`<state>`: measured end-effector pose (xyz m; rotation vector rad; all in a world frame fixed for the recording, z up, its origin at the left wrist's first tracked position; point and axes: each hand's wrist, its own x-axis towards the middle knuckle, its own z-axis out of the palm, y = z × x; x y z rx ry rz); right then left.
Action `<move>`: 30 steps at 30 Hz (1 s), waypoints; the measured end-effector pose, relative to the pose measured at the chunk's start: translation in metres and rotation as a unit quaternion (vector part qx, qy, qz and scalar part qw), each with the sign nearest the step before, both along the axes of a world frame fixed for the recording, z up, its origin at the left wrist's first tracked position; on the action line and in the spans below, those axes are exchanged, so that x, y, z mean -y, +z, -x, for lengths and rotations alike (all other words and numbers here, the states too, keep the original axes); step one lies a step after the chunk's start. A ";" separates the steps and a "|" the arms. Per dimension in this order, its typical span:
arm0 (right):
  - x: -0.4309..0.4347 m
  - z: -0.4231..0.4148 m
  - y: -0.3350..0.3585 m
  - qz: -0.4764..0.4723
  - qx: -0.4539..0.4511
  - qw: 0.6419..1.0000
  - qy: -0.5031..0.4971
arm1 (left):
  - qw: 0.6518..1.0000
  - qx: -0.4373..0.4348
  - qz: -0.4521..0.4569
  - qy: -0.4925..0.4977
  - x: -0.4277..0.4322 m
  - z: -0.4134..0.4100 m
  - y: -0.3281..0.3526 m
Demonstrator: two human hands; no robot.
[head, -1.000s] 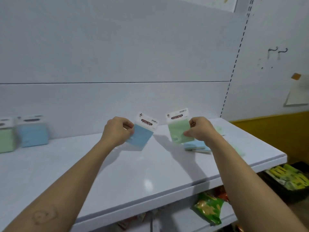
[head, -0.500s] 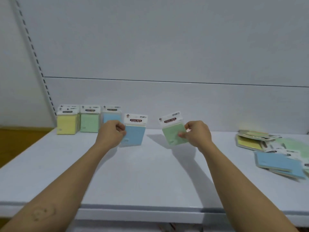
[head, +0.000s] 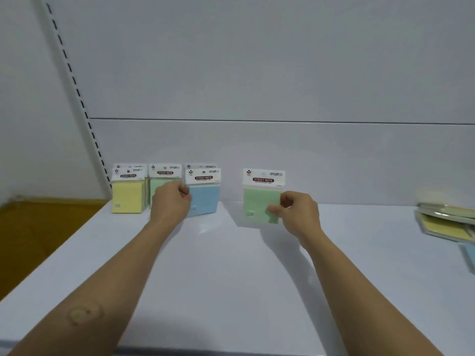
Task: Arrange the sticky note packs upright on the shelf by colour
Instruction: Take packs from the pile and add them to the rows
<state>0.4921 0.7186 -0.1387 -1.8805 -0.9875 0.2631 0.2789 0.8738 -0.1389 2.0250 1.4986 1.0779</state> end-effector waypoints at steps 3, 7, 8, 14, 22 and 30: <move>-0.012 0.006 -0.003 -0.009 -0.007 1.000 0.005 | 1.000 -0.001 0.001 0.004 -0.013 -0.002 -0.002; -0.030 0.009 0.000 -0.025 -0.018 0.999 0.007 | 0.999 -0.026 -0.016 0.013 -0.025 -0.001 -0.005; -0.035 0.010 0.001 -0.035 -0.019 0.999 0.004 | 0.999 -0.036 -0.022 0.014 -0.027 -0.001 -0.006; -0.050 0.019 -0.009 -0.104 -0.034 0.993 -0.040 | 0.998 -0.057 -0.025 0.007 -0.042 0.001 -0.009; -0.048 0.027 -0.019 -0.093 -0.007 0.995 -0.041 | 0.995 -0.081 -0.056 0.021 -0.049 0.001 -0.009; -0.047 0.028 -0.020 -0.066 -0.015 0.997 -0.035 | 0.990 -0.089 -0.108 -0.018 -0.036 0.006 -0.013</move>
